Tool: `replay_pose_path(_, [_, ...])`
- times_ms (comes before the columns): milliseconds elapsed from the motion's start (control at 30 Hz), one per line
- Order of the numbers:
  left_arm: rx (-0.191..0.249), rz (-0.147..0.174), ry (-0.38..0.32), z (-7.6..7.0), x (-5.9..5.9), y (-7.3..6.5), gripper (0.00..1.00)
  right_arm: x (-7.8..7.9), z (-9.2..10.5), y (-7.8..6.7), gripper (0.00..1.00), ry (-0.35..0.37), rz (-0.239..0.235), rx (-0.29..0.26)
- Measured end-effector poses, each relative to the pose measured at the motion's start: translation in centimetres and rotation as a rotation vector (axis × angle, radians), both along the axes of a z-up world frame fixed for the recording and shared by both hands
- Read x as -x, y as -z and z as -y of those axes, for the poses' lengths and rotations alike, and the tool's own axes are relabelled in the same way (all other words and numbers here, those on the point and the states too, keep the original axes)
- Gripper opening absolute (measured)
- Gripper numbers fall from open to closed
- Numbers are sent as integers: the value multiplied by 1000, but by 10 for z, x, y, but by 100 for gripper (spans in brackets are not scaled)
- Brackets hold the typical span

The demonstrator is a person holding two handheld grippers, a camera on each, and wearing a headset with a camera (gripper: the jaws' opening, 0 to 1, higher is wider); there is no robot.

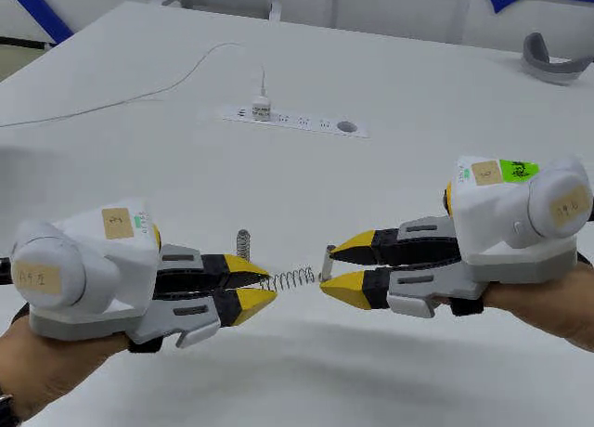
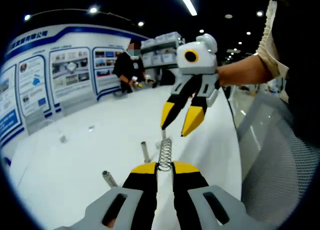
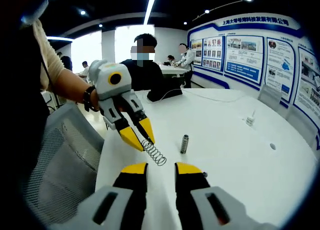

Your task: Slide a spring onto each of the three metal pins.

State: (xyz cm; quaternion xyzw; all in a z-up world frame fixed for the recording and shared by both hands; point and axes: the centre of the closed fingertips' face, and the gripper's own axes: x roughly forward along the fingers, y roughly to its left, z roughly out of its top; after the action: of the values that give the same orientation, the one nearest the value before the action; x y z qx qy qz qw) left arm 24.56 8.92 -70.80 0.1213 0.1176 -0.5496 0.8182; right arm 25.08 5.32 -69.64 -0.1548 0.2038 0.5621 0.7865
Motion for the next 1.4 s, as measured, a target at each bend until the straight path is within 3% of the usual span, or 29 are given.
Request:
replay_pose_path(567, [52,-14,-4,-6,3,-10,10,1,-13,-9,19,-59,-18,-41])
replay_pose_path(1400, [83,-17,22,-5,9,-18,10,12,-25,-14,17,-130,-80,-95])
